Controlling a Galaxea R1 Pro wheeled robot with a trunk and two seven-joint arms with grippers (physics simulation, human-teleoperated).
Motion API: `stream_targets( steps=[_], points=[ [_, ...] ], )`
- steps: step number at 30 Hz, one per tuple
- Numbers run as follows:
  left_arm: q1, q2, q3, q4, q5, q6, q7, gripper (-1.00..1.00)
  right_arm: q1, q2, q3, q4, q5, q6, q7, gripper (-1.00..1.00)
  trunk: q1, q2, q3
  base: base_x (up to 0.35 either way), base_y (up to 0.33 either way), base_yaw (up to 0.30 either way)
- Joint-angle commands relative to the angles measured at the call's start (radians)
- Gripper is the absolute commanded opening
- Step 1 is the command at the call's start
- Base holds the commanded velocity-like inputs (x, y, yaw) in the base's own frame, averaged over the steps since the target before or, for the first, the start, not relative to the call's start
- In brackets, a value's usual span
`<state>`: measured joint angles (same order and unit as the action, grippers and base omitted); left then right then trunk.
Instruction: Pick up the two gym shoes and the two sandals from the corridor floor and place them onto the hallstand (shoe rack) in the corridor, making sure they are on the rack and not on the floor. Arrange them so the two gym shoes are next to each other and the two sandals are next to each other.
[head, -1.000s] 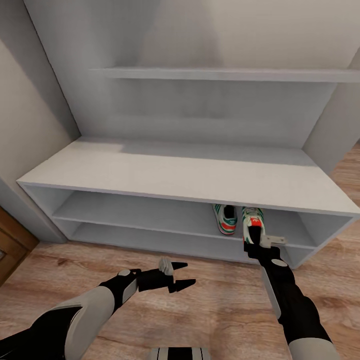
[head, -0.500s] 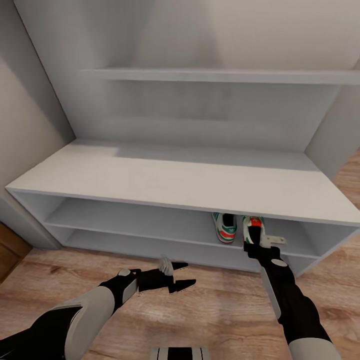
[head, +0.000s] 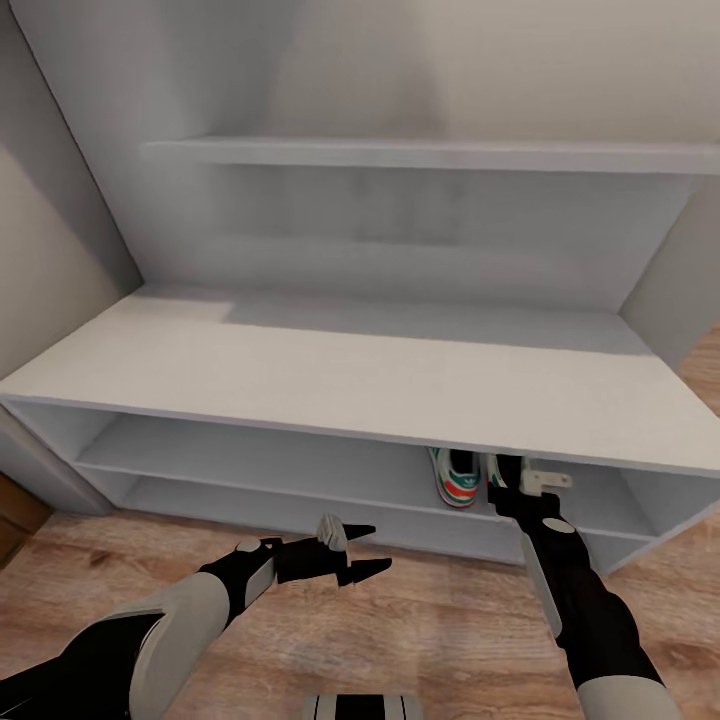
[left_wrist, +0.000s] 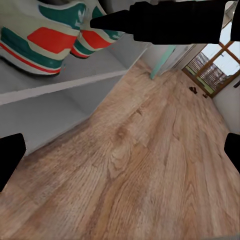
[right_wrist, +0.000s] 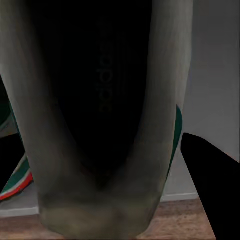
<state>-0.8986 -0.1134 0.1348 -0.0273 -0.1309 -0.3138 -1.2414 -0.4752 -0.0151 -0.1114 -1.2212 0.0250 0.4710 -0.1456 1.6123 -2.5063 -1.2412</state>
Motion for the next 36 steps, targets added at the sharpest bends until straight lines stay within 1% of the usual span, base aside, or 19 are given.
stream_targets(
  steps=[1, 14, 23, 24, 36],
  points=[
    [0.000, 0.000, 0.009, 0.000, -0.010, -0.006, -0.001, 1.00, 0.000, 0.000, 0.001, -0.001, 0.003, 0.006, -0.003, -1.00, 0.000, 0.000, -0.001, 0.206, 0.000, 0.000],
    [0.000, 0.000, 0.009, 0.000, -0.010, -0.006, -0.001, 1.00, 0.000, 0.000, 0.001, -0.001, 0.003, 0.006, -0.003, -1.00, 0.000, 0.000, -0.001, 0.072, 0.000, 0.000],
    [0.000, 0.000, 0.009, 0.000, -0.010, -0.006, -0.001, 1.00, 0.000, 0.000, 0.001, -0.001, 0.003, 0.006, -0.003, -1.00, 0.000, 0.000, -0.001, 0.010, 0.000, 0.000],
    [0.000, 0.000, 0.009, 0.000, -0.010, -0.006, -0.001, 1.00, 0.000, 0.000, 0.001, -0.001, 0.003, 0.006, -0.003, 1.00, 0.000, 0.000, -0.001, 0.000, 0.000, 0.000],
    [0.000, 0.000, 0.009, 0.000, -0.010, -0.006, -0.001, 1.00, 0.000, 0.000, 0.000, -0.002, 0.003, 0.006, -0.003, 1.00, 0.000, 0.000, -0.001, 0.000, 0.000, 0.000]
  ],
)
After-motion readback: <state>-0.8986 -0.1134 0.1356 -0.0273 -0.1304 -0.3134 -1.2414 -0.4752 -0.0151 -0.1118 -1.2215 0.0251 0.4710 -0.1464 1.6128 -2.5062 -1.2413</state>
